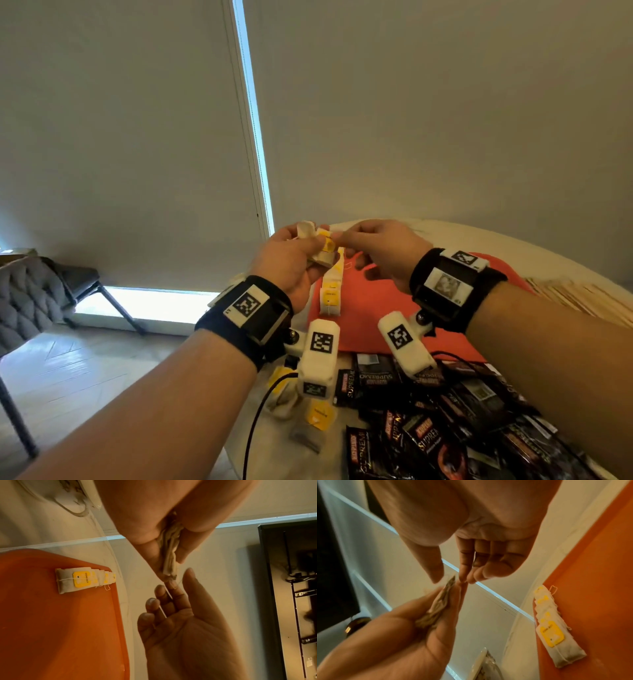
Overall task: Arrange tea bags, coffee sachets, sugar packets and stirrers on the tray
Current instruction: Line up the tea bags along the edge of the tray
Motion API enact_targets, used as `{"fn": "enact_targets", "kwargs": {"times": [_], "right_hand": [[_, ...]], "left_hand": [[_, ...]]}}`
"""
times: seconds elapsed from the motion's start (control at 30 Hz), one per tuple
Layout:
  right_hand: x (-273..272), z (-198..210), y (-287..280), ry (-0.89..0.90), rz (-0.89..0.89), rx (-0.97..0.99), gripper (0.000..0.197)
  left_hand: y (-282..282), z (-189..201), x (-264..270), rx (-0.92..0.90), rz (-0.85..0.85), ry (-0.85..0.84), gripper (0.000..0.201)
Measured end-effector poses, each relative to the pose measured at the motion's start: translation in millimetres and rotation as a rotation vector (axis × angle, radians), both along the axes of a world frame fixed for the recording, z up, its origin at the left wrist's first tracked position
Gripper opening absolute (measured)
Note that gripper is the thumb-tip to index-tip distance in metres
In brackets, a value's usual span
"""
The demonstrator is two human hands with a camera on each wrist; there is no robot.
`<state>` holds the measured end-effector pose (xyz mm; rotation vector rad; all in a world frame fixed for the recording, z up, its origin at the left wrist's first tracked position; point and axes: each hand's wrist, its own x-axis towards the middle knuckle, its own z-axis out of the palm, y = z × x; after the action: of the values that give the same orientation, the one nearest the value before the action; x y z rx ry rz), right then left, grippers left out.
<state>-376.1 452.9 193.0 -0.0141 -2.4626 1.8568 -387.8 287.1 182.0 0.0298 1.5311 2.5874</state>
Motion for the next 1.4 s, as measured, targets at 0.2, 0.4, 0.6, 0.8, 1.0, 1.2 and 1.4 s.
{"fn": "enact_targets", "kwargs": {"times": [0.2,0.4,0.6,0.8,1.0,1.2,1.4], "right_hand": [[9.6,5.6,-0.5,0.181,-0.002,-0.012,0.013],[12.8,22.7,4.5,0.395,-0.046,-0.154,0.011],[12.9,23.8,4.2,0.322,0.038,-0.152,0.012],[13.4,32.1,1.1,0.279,0.043,-0.008,0.014],[11.3,39.5,-7.9,0.228,0.048,0.027,0.015],[10.4,42.4,-9.3,0.152,0.077,0.011,0.018],[7.5,40.4,-16.3,0.118,0.076,-0.017,0.016]], "left_hand": [[8.5,1.9,5.2,0.026,-0.020,-0.031,0.028],[-1.4,7.0,5.4,0.024,0.069,-0.167,0.030],[-12.5,18.7,8.7,-0.156,0.010,-0.073,0.034],[-16.1,21.3,12.6,-0.245,-0.043,0.037,0.021],[-19.4,15.4,13.7,-0.176,-0.055,0.022,0.006],[-24.8,15.1,9.2,0.016,-0.063,-0.059,0.004],[-30.8,16.2,9.8,-0.123,-0.042,0.018,0.010]]}}
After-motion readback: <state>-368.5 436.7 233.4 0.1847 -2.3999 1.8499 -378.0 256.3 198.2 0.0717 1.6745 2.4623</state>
